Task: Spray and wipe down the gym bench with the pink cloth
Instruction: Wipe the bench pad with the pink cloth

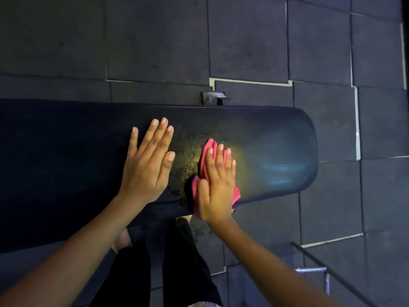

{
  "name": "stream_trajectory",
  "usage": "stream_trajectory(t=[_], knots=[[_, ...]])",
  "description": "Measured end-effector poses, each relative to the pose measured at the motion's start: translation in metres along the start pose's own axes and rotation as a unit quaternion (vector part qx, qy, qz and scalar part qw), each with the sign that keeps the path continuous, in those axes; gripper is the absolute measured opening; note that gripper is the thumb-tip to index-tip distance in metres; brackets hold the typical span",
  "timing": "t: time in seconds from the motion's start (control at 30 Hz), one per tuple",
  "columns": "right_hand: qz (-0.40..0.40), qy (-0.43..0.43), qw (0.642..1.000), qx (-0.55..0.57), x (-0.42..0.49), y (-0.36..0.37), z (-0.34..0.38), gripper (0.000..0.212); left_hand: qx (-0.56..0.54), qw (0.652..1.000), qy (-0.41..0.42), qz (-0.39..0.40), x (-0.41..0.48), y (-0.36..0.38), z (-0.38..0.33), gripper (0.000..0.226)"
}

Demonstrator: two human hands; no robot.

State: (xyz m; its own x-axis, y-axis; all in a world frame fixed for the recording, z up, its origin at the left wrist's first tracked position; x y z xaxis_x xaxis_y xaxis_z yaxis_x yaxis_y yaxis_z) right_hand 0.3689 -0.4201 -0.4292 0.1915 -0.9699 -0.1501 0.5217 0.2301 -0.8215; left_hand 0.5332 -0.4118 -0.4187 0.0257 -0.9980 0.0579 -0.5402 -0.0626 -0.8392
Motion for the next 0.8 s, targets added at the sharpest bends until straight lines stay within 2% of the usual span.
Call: stream_trajectory(t=[0.03,0.1,0.17,0.2,0.3,0.37,0.63,0.8], knots=[[-0.001,-0.001,0.998,0.058,0.002,-0.003,0.002,0.068,0.023,1.000,-0.018,0.012,-0.002,-0.003,0.005,0.053],[-0.062,0.025,0.987,0.148,0.014,-0.019,-0.004,0.066,0.062,0.996,-0.045,0.036,-0.009,-0.010,0.016,0.055],[-0.147,0.060,0.977,0.145,0.037,-0.040,-0.017,0.066,0.101,0.992,-0.056,0.054,-0.019,-0.016,0.029,0.057],[-0.164,0.083,0.975,0.122,0.051,-0.046,-0.023,0.068,0.120,0.989,-0.057,0.062,-0.024,-0.019,0.036,0.058],[-0.114,0.147,0.981,-0.046,0.081,-0.040,-0.029,0.078,0.150,0.983,-0.064,0.080,-0.039,-0.024,0.057,0.060],[-0.093,0.145,0.979,-0.106,0.083,-0.031,-0.027,0.082,0.157,0.982,-0.071,0.084,-0.046,-0.024,0.067,0.061],[-0.031,0.061,0.993,-0.094,0.044,0.007,0.019,0.080,0.144,0.985,-0.068,0.060,-0.049,-0.021,0.069,0.058],[0.027,-0.039,0.996,-0.070,0.009,0.038,0.061,0.075,0.119,0.989,-0.075,0.052,-0.049,-0.026,0.068,0.056]])
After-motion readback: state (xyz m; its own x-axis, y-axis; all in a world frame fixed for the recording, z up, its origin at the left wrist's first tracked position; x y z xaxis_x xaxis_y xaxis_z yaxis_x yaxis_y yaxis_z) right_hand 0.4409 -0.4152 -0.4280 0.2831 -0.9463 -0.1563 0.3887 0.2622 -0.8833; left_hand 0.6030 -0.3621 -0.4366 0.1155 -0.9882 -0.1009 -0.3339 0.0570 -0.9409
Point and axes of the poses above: each hand's wrist, its own x-axis towards the middle knuckle, its own y-axis out of the palm, z = x × y, the point moved 5 cm from there along x, towards the middle knuckle, and after that the axes turned 4 degrees about y, right-handed, at the moved point
